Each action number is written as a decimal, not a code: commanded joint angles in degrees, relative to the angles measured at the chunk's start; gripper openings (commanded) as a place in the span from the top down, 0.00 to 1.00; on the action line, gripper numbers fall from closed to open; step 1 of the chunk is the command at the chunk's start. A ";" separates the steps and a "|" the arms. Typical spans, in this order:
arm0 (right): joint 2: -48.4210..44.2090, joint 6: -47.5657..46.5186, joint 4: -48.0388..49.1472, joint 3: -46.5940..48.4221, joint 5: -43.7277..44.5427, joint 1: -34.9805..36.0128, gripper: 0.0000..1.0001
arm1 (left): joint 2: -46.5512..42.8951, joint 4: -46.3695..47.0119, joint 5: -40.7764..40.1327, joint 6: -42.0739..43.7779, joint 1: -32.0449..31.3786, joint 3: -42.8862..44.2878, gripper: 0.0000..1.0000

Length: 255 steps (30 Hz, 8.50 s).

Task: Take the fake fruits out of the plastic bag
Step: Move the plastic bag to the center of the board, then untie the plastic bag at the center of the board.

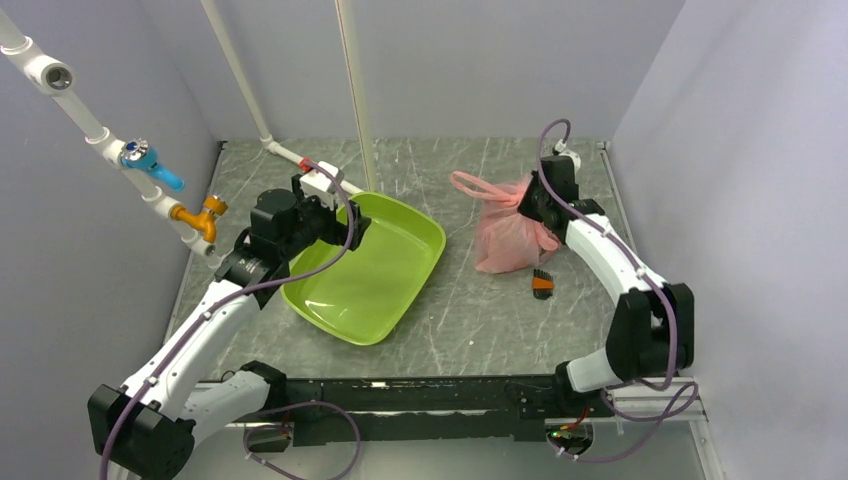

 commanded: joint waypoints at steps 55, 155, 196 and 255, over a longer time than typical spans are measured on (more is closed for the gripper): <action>-45.86 6.35 -23.44 -13.85 8.89 20.11 0.10 | 25.51 -2.61 -36.62 -32.81 -50.77 17.92 0.14; -39.63 29.40 -15.63 -19.92 15.27 18.59 1.00 | 25.32 4.57 -25.38 -42.48 -47.79 5.40 1.00; -45.44 9.35 -14.63 -20.09 -5.38 4.92 1.00 | 39.82 -18.39 -23.72 -28.93 -42.76 33.56 0.54; -46.18 16.55 -22.52 -13.43 -2.30 4.51 1.00 | 19.72 12.46 -18.01 -42.97 -43.05 2.21 1.00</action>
